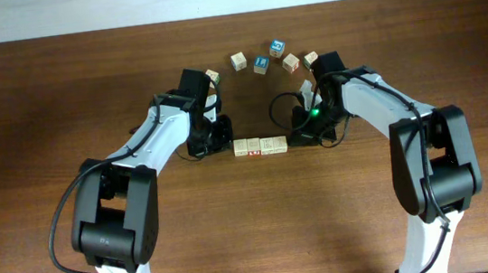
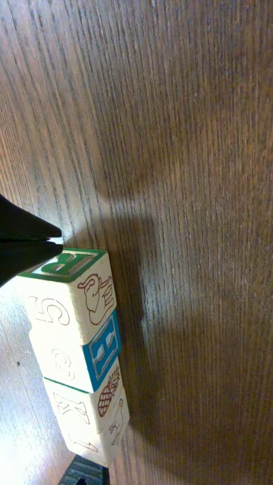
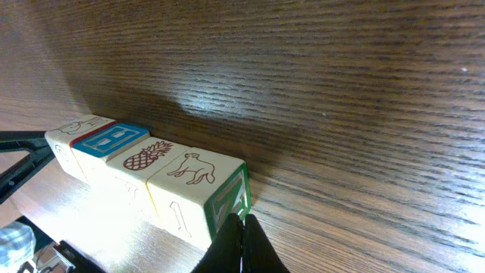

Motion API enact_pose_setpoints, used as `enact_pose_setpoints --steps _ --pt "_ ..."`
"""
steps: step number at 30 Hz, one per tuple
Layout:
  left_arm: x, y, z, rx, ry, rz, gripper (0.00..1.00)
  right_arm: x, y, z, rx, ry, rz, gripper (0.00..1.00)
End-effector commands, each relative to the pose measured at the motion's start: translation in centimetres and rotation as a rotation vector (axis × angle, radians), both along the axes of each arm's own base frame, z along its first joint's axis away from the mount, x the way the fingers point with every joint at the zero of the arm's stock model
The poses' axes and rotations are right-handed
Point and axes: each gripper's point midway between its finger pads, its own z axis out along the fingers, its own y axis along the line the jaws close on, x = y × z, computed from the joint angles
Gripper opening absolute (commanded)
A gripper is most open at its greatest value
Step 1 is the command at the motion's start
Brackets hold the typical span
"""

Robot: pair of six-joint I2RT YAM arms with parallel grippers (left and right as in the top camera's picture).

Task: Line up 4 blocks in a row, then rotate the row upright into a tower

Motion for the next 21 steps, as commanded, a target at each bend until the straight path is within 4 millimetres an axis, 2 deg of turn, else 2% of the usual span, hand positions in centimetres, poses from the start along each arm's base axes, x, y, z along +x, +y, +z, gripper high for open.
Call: enact_pose_setpoints --steps 1,6,17,21 --pt "-0.5 -0.1 -0.7 0.007 0.023 0.008 0.0 0.8 0.2 1.5 0.019 -0.047 0.009 0.04" --pt "-1.0 -1.8 -0.7 0.005 0.009 -0.037 0.0 0.5 0.8 1.4 0.017 -0.046 0.026 0.04" --pt "-1.1 -1.8 -0.7 0.005 0.01 -0.037 0.0 0.2 1.7 2.0 0.071 -0.038 0.035 0.05" --pt "-1.1 -1.8 -0.7 0.004 0.009 -0.037 0.0 0.5 1.8 3.7 0.079 -0.081 0.036 0.05"
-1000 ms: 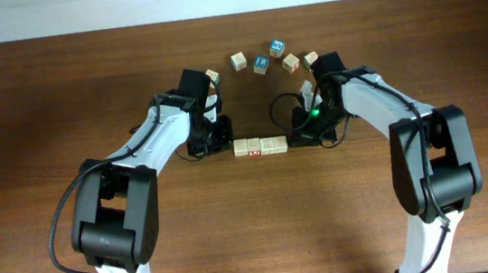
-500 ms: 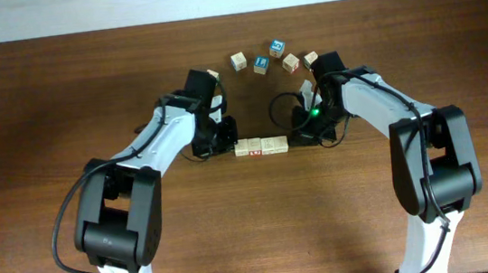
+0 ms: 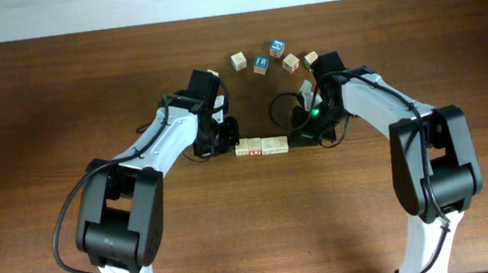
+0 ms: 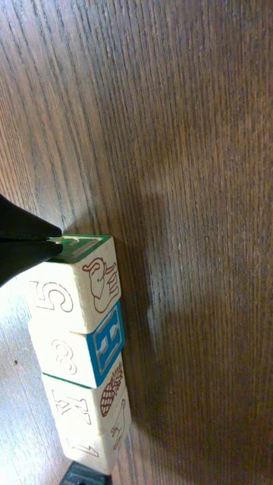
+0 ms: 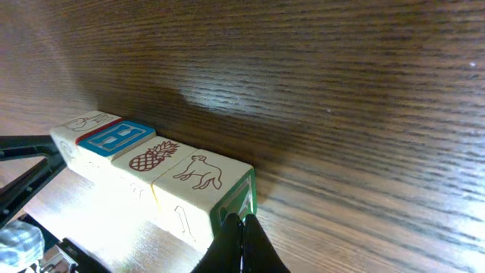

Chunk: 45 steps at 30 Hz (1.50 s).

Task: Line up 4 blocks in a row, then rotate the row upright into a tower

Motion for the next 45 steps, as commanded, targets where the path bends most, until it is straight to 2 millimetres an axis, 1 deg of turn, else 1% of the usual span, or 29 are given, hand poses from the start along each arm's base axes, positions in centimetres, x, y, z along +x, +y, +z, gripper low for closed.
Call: enact_pose_setpoints --steps 1,3,7,8,11,13,15,17,19,21,26,28,31,33,34,35,37,39,43,45 --pt "-0.7 -0.6 -0.6 -0.016 0.025 -0.009 0.0 0.8 1.5 4.4 0.073 -0.106 0.031 0.04" --pt "-0.7 -0.6 -0.6 -0.016 0.025 -0.009 0.0 0.9 1.5 5.4 0.077 -0.129 0.032 0.04" --pt "-0.7 -0.6 -0.6 -0.016 0.025 -0.009 0.0 0.5 1.8 5.9 0.071 -0.135 0.043 0.04" --pt "-0.7 -0.6 -0.6 -0.016 0.026 -0.009 0.0 0.6 1.6 5.7 0.057 -0.135 0.039 0.04" --pt "-0.7 -0.6 -0.6 -0.015 0.026 -0.009 0.0 1.4 -0.8 5.1 -0.015 -0.134 -0.025 0.04" --pt "-0.7 -0.6 -0.6 -0.015 0.025 -0.009 0.0 1.7 -2.8 4.5 -0.071 -0.132 -0.048 0.04" --pt "-0.7 -0.6 -0.6 -0.015 0.025 -0.009 0.0 1.2 -3.7 3.7 -0.132 -0.116 -0.052 0.04" --pt "-0.7 -0.6 -0.6 -0.015 0.025 -0.009 0.0 0.7 -4.1 2.9 -0.152 -0.097 -0.054 0.04" --pt "-0.7 -0.6 -0.6 -0.015 0.025 -0.009 0.0 0.5 -4.1 1.9 -0.159 -0.07 -0.05 0.04" --pt "-0.7 -0.6 -0.6 -0.016 0.026 -0.009 0.0 0.2 -3.7 1.3 -0.159 -0.054 -0.039 0.04" --pt "-0.7 -0.6 -0.6 -0.014 0.029 -0.009 0.0 0.1 -0.6 1.1 -0.148 -0.09 0.014 0.04" --pt "-0.8 -0.5 -0.6 -0.014 0.03 -0.009 0.0 0.1 -0.1 0.9 -0.147 -0.092 0.021 0.04" --pt "-0.8 -0.5 -0.6 -0.014 0.029 -0.009 0.0 0.6 -0.4 1.1 -0.136 -0.101 0.007 0.04" --pt "-0.7 -0.5 -0.6 -0.014 0.029 -0.009 0.0 1.0 -0.8 2.4 -0.118 -0.1 0.001 0.04" --pt "-0.7 -0.5 -0.6 -0.014 0.029 -0.009 0.0 1.1 -1.5 3.4 -0.13 -0.101 -0.011 0.04" --pt "-0.7 -0.5 -0.6 -0.014 0.029 -0.009 0.0 1.0 -2.4 3.7 -0.157 -0.076 -0.04 0.04" --pt "-0.7 -0.5 -0.6 -0.014 0.029 -0.009 0.0 0.4 -3.6 3.1 -0.208 -0.041 -0.049 0.04" --pt "-0.7 -0.5 -0.6 -0.014 0.029 -0.009 0.0 -0.3 -3.5 1.9 -0.217 -0.007 -0.041 0.04" --pt "-0.7 -0.6 -0.6 -0.014 0.029 -0.009 0.0 -1.3 -2.6 -0.3 -0.225 0.033 -0.03 0.04" --pt "-0.7 -0.6 -0.6 -0.014 0.029 -0.009 0.0 -1.1 -1.4 -0.9 -0.216 0.011 -0.004 0.04"
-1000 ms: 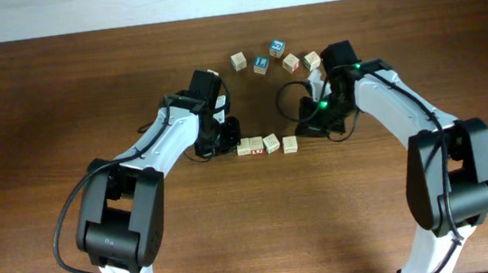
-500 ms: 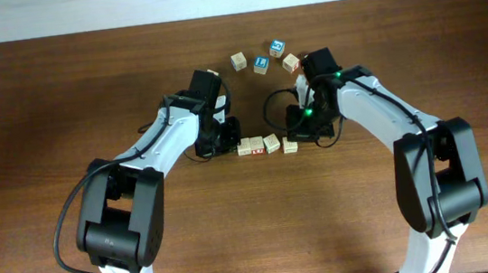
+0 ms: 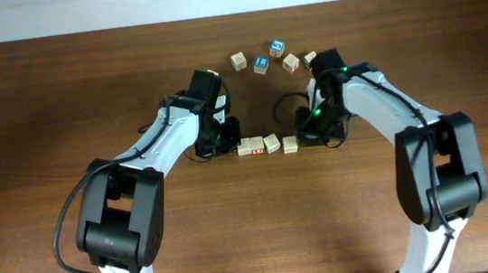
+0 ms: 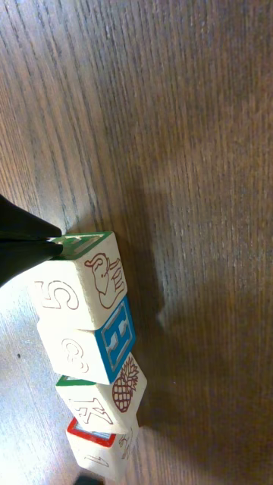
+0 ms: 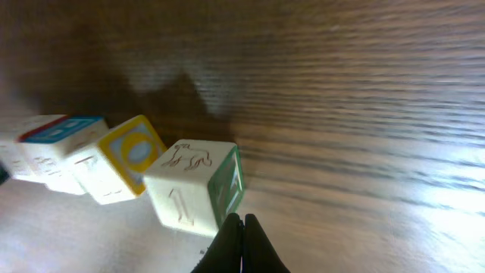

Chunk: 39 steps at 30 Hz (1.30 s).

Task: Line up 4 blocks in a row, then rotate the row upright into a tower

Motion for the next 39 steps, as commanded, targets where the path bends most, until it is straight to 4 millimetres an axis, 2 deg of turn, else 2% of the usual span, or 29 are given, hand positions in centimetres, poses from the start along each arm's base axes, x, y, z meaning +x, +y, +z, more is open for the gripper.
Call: enact_pose_setpoints --steps 1,11,15,17,19,21,25,26,28,32,39 --pt "-0.6 -0.2 -0.7 -0.001 0.027 -0.002 0.0 -0.1 1.4 -1.2 -0.009 -0.006 0.024 0.04" --pt "-0.6 -0.2 -0.7 -0.001 0.027 -0.002 0.0 1.1 2.7 -0.8 0.047 -0.073 0.062 0.04" --pt "-0.8 -0.1 -0.7 0.001 0.034 -0.002 0.0 1.6 2.3 1.7 0.026 -0.064 0.09 0.05" --pt "-0.8 -0.1 -0.7 0.002 0.033 -0.002 0.0 1.2 2.1 2.5 0.017 -0.034 0.089 0.1" --pt "-0.8 -0.1 -0.7 0.002 0.034 -0.002 0.0 0.0 1.9 2.4 0.007 0.013 0.091 0.09" --pt "-0.8 -0.1 -0.7 0.001 0.033 -0.002 0.0 -2.6 2.8 2.2 -0.03 0.085 0.147 0.06" --pt "-0.8 -0.1 -0.7 0.002 0.034 -0.002 0.0 -4.2 3.5 0.6 -0.111 0.097 0.182 0.04" --pt "-0.8 -0.1 -0.8 0.002 0.034 -0.002 0.0 -4.1 3.9 0.1 -0.111 0.077 0.192 0.04" --pt "-0.8 -0.1 -0.7 0.002 0.034 -0.002 0.0 -3.5 3.1 -0.6 -0.179 0.048 0.163 0.04" --pt "-0.8 -0.1 -0.7 0.002 0.033 -0.002 0.0 -2.0 3.6 -0.7 -0.174 -0.021 0.166 0.04" --pt "-0.8 -0.1 -0.7 0.002 0.034 -0.002 0.0 -1.4 3.8 -0.7 -0.173 -0.045 0.168 0.04"
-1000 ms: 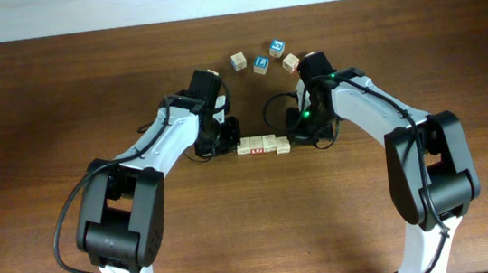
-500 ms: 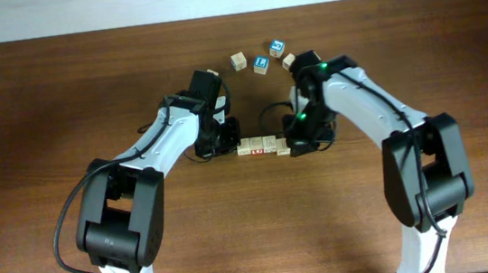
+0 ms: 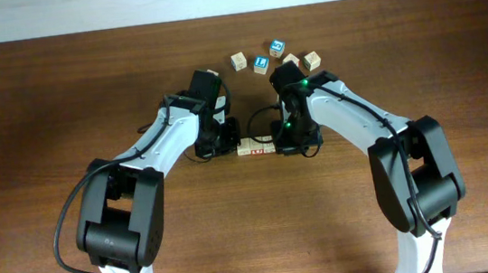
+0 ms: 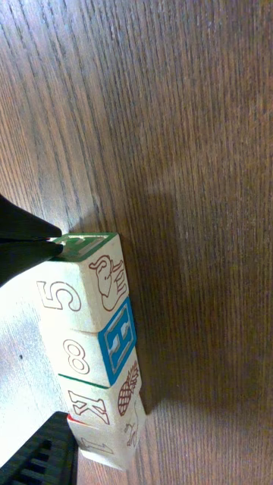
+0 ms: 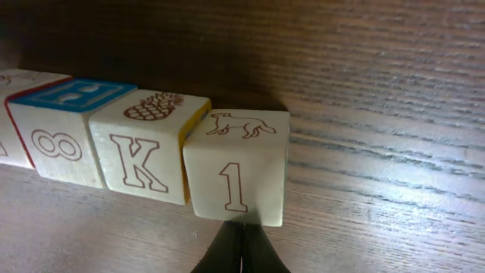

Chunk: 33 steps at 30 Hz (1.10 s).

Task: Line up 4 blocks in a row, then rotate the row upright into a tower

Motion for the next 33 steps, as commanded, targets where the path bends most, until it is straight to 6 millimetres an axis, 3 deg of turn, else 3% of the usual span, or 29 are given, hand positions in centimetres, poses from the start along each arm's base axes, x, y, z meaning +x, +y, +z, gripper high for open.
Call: enact_pose_setpoints --steps 1,7,10,12,13,16,22,33 --pt "-0.6 -0.2 -0.7 -0.001 0.026 -0.002 0.0 -0.1 0.0 -0.3 -0.014 -0.006 0.013 0.04" --pt "-0.6 -0.2 -0.7 -0.001 0.026 -0.002 0.0 -0.2 0.4 -0.2 -0.005 -0.01 0.039 0.04" --pt "-0.6 -0.1 -0.7 -0.001 0.027 -0.002 0.0 -0.8 1.0 2.5 0.077 0.05 0.051 0.04" --pt "-0.6 -0.1 -0.7 0.002 0.025 -0.002 0.0 0.1 -0.3 4.6 0.073 0.045 0.014 0.04" --pt "-0.6 -0.1 -0.7 0.002 0.025 -0.002 0.0 1.0 -1.4 4.7 0.078 0.03 -0.018 0.04" --pt "-0.6 -0.1 -0.7 0.002 0.025 -0.002 0.0 3.0 -3.0 2.6 0.117 -0.015 -0.007 0.04" --pt "-0.6 -0.1 -0.7 0.002 0.026 -0.002 0.0 2.4 -2.0 -0.3 0.207 -0.009 0.033 0.04" --pt "0.0 0.8 -1.0 0.057 -0.004 0.011 0.0 2.5 -1.0 0.1 0.276 -0.01 0.033 0.04"
